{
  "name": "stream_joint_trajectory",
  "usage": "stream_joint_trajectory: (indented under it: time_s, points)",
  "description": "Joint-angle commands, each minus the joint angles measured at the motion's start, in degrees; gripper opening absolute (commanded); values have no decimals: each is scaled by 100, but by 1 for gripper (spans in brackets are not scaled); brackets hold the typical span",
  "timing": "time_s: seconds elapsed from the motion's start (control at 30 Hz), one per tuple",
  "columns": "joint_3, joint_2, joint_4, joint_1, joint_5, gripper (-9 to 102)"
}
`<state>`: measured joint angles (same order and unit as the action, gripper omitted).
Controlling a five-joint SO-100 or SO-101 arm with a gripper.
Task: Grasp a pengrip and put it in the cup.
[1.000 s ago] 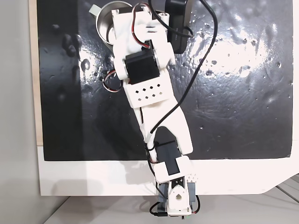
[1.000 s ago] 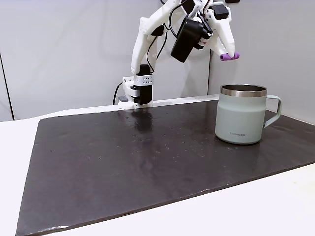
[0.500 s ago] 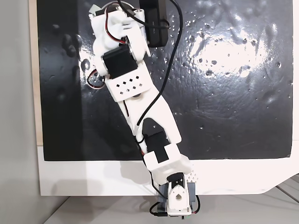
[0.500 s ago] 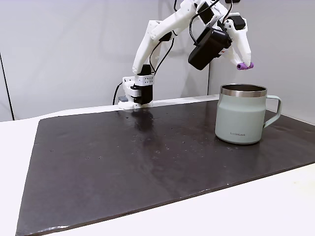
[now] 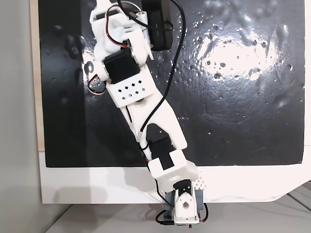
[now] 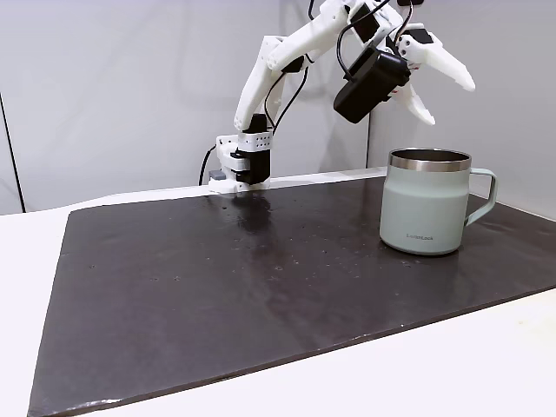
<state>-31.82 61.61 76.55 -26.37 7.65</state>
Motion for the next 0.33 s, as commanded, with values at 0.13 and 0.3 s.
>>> stream_joint_trajectory:
  time_s: [0.13,0.3]
  points:
    - [360,325,35,-97,-79,29]
    - [360,325,26,-97,-88,29]
